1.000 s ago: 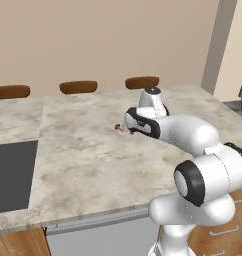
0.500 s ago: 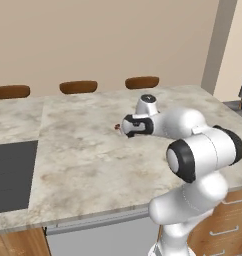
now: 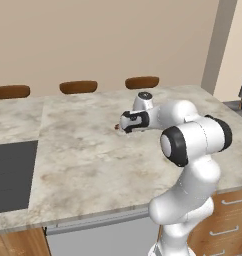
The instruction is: Place the liquor on the top shelf of the fridge to keep it out of children's reach, and place the orange and mushroom on lower shelves for easy access.
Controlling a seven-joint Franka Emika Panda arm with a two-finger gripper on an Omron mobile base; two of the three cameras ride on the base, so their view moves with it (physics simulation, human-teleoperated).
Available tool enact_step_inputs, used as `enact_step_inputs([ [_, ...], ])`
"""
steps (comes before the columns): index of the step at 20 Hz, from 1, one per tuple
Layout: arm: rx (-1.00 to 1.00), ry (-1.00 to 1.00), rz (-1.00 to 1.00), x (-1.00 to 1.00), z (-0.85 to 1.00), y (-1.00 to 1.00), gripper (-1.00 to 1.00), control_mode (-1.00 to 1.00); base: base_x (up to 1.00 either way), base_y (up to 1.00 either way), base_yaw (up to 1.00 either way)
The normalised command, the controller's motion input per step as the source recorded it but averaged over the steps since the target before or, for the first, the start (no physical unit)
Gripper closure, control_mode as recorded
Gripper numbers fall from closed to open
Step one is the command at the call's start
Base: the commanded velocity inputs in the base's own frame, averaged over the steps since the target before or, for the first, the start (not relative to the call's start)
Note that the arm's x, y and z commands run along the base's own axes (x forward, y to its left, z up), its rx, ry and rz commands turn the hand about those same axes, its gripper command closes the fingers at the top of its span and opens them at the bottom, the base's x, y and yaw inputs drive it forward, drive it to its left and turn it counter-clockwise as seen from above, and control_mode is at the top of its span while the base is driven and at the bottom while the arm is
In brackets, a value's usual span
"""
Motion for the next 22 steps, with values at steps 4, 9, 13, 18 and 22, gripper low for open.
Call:
enact_step_inputs([
  [4,0.00,0.00,0.00,0.36,-0.11,0.00,-1.00,-1.00,0.00,0.00,0.00],
  [9,0.00,0.00,0.00,0.35,-0.13,0.02,-1.00,-1.00,0.00,0.00,0.00],
  [13,0.00,0.00,0.00,0.32,-0.17,0.06,-1.00,-1.00,0.00,0.00,0.00],
  [18,0.00,0.00,0.00,0.29,-0.21,0.07,-1.00,-1.00,0.00,0.00,0.00],
  [22,0.00,0.00,0.00,0.28,-0.25,0.06,-1.00,-1.00,0.00,0.00,0.00],
])
